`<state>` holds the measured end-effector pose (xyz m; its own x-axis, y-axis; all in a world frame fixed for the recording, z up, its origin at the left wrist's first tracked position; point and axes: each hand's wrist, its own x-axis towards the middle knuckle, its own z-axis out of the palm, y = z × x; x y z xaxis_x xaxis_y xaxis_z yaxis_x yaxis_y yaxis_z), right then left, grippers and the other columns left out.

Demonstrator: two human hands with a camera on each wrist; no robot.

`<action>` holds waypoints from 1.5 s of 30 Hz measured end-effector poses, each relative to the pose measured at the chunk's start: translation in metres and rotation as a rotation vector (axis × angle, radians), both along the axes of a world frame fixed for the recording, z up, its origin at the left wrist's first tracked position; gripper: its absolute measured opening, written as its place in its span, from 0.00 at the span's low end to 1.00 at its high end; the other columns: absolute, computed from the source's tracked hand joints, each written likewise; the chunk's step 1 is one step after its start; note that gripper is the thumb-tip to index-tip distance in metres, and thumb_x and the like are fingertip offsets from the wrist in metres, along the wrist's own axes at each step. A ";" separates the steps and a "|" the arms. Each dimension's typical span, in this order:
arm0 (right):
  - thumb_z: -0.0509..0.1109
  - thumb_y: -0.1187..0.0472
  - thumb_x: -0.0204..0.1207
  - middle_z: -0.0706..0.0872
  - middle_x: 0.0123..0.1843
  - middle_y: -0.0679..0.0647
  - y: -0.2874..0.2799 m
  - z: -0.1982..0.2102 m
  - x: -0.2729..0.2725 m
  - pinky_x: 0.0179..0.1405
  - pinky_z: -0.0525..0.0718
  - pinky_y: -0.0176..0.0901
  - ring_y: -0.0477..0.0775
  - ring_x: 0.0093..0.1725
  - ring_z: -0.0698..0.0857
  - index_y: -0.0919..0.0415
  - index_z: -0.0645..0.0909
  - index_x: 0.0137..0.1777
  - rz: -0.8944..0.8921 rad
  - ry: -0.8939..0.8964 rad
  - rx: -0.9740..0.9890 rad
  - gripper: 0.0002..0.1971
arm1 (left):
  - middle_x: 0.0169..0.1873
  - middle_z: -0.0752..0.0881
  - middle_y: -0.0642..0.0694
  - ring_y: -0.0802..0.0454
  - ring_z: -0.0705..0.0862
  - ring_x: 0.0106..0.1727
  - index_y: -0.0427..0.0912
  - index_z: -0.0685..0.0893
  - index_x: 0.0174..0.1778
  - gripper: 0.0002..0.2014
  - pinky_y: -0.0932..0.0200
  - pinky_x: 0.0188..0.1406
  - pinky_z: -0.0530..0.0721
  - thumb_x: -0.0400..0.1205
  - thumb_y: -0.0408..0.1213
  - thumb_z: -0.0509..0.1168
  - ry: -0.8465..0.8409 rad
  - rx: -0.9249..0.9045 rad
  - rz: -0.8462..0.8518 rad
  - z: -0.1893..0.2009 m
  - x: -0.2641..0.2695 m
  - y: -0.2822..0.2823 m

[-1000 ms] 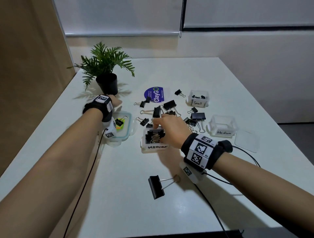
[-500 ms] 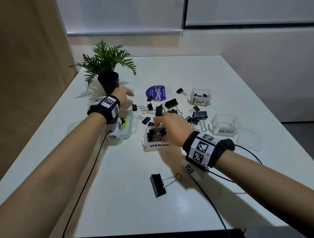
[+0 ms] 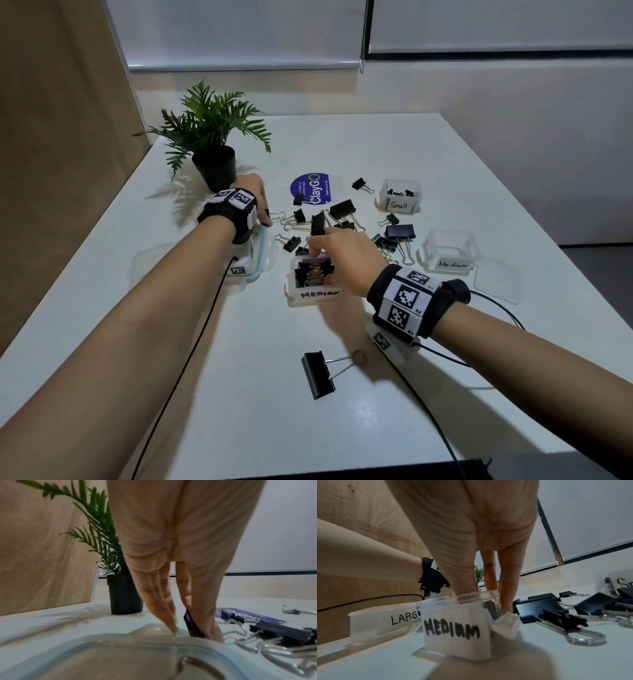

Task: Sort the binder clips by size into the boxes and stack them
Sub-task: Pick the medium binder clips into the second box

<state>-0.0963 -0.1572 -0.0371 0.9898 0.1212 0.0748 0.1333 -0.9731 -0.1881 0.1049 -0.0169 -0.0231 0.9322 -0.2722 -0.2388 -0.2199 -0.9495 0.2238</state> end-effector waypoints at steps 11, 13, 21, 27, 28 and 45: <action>0.75 0.67 0.66 0.84 0.52 0.50 -0.002 -0.005 0.006 0.40 0.74 0.42 0.58 0.52 0.84 0.50 0.82 0.52 -0.016 -0.009 -0.010 0.17 | 0.36 0.90 0.39 0.48 0.86 0.36 0.34 0.90 0.37 0.13 0.56 0.44 0.87 0.63 0.35 0.84 -0.250 -0.300 -0.158 0.016 -0.052 0.013; 0.75 0.67 0.66 0.83 0.52 0.51 -0.003 -0.005 0.006 0.41 0.76 0.44 0.58 0.52 0.84 0.49 0.82 0.52 -0.024 -0.003 0.002 0.17 | 0.34 0.91 0.39 0.48 0.88 0.36 0.34 0.90 0.37 0.13 0.55 0.44 0.88 0.63 0.35 0.84 -0.245 -0.361 -0.223 0.020 -0.074 0.018; 0.76 0.64 0.65 0.84 0.53 0.51 -0.004 -0.008 0.008 0.45 0.83 0.47 0.59 0.53 0.84 0.47 0.82 0.53 -0.063 0.009 0.034 0.17 | 0.29 0.90 0.47 0.58 0.86 0.30 0.40 0.91 0.34 0.11 0.73 0.33 0.80 0.62 0.37 0.84 -0.158 -0.464 -0.373 0.012 -0.144 0.025; 0.75 0.64 0.66 0.84 0.54 0.52 -0.005 -0.010 0.009 0.43 0.81 0.46 0.59 0.54 0.85 0.48 0.82 0.53 -0.061 0.013 0.033 0.16 | 0.28 0.89 0.48 0.55 0.88 0.33 0.42 0.90 0.34 0.09 0.61 0.41 0.85 0.63 0.36 0.83 -0.145 -0.435 -0.333 0.009 -0.164 0.014; 0.75 0.64 0.66 0.85 0.54 0.52 -0.006 -0.010 0.009 0.43 0.81 0.46 0.59 0.54 0.85 0.48 0.82 0.53 -0.061 0.015 0.033 0.16 | 0.29 0.90 0.48 0.55 0.88 0.34 0.42 0.90 0.35 0.09 0.58 0.43 0.86 0.64 0.36 0.83 -0.154 -0.409 -0.319 0.008 -0.166 0.013; 0.76 0.62 0.65 0.85 0.52 0.53 -0.006 -0.009 0.006 0.45 0.84 0.50 0.59 0.52 0.84 0.50 0.82 0.51 -0.077 0.021 0.030 0.15 | 0.38 0.88 0.53 0.49 0.84 0.47 0.51 0.91 0.39 0.05 0.58 0.38 0.72 0.70 0.44 0.78 -0.241 -0.109 -0.266 0.008 -0.179 0.006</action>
